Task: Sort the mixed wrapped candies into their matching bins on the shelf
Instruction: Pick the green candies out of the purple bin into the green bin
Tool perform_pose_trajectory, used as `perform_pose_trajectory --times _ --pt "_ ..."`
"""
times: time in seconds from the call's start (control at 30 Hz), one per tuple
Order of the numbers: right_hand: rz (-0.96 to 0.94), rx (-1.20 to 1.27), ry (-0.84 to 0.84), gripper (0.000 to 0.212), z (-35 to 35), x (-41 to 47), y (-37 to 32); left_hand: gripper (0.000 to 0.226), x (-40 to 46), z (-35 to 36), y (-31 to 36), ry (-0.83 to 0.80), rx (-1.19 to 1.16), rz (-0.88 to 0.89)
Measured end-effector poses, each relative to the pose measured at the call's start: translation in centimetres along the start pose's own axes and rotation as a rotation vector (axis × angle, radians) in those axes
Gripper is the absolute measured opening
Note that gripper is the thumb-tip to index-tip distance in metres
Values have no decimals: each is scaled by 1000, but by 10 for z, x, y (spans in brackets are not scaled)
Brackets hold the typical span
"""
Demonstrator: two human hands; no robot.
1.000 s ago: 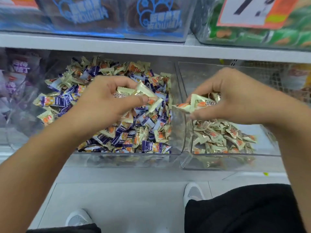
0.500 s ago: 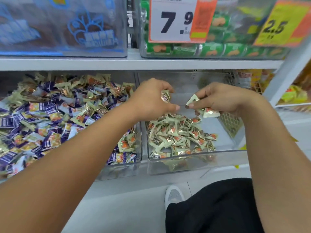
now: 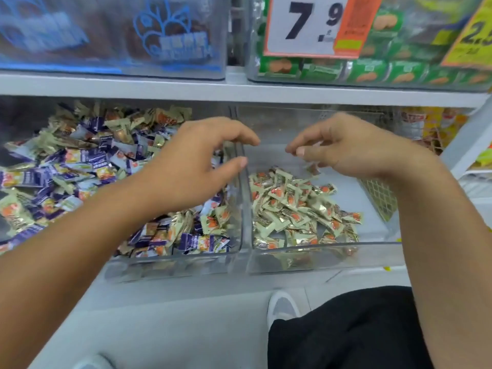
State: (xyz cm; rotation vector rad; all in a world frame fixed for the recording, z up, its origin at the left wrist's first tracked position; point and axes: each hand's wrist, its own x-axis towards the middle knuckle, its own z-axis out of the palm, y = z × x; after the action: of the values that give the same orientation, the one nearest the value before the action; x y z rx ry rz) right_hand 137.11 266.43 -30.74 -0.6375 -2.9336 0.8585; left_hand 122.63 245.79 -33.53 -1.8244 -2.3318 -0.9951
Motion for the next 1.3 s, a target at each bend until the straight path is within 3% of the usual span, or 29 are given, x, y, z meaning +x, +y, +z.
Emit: perform_pose_trajectory --times 0.1,0.17,0.3,0.47,0.57,0.63,0.77,0.97,1.07,1.2,1.3 --pt "-339 113 114 13 21 -9 -60 16 -33 -27 -28 -69 -32 -207" --pt "-494 65 -5 19 46 -14 -98 12 -51 -36 -46 -225 -43 -344" --pt "-415 -591 -286 36 90 8 -124 20 -69 -30 -64 -443 93 -360" --pt "-251 -835 -368 36 112 33 -123 44 -75 -24 -69 -476 184 -367" --pt "-265 -846 -369 24 128 46 -127 56 -69 -11 -62 -392 363 -395" --pt "-264 -805 -398 26 130 53 -127 42 -66 -7 -62 -395 414 -378" --pt "-308 -687 -423 15 119 52 -121 8 -70 -18 -72 -412 210 -367" --pt "-438 -389 -319 26 100 39 -118 11 -84 -35 -79 -239 -241 -481" --pt "-399 -299 -316 28 103 35 -117 14 -88 -38 -80 -173 -325 -509" --pt "-302 -361 -362 22 108 34 -117 19 -92 -37 -80 -276 -285 -504" --pt "-292 -541 -479 9 115 33 -121 20 -91 -45 -75 -411 -176 -462"
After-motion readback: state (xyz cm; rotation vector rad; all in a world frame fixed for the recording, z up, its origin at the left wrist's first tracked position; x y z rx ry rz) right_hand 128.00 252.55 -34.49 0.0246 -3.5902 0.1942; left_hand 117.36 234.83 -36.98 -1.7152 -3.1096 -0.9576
